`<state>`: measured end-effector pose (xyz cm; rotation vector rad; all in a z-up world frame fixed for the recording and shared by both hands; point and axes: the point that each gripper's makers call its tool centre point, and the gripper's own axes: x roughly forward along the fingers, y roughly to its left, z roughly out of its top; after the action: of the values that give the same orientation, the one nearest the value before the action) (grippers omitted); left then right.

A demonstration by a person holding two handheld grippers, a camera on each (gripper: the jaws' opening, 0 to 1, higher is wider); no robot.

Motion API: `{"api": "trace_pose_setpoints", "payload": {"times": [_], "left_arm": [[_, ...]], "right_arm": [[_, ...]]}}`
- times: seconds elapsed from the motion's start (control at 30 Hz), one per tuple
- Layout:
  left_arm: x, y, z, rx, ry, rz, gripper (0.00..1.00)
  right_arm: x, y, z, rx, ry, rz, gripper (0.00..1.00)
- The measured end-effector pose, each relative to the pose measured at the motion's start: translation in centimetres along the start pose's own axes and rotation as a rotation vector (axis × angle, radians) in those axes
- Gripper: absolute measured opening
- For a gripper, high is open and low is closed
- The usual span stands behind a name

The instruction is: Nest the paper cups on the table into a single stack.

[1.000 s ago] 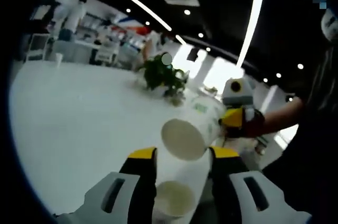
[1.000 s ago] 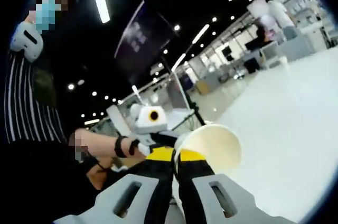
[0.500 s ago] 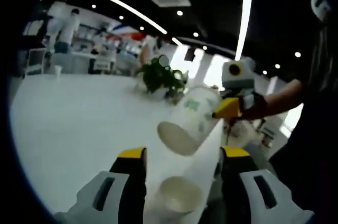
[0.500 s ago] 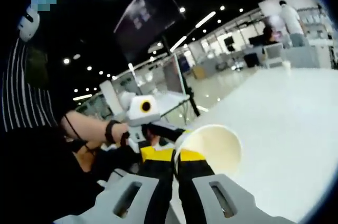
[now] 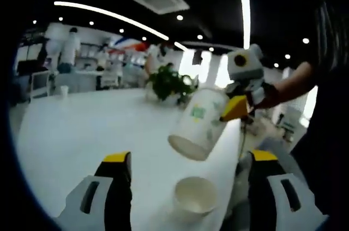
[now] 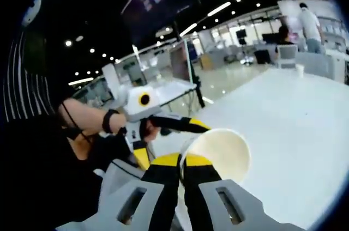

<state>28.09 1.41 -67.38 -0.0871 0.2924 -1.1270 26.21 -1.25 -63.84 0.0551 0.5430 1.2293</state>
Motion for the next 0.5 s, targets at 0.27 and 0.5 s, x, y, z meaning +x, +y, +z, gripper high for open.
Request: {"api": "trace_pose_setpoints", "payload": {"times": [0.27, 0.5], "left_arm": [[-0.3, 0.3, 0.2, 0.044, -0.014, 0.02, 0.95], [-1.5, 2.5, 0.9, -0.003, -0.04, 0.102, 0.97]], "right_arm": [[0.2, 0.0, 0.1, -0.049, 0.052, -0.009, 0.0], [0.8, -0.2, -0.4, -0.155, 0.159, -0.027, 0.0]]}}
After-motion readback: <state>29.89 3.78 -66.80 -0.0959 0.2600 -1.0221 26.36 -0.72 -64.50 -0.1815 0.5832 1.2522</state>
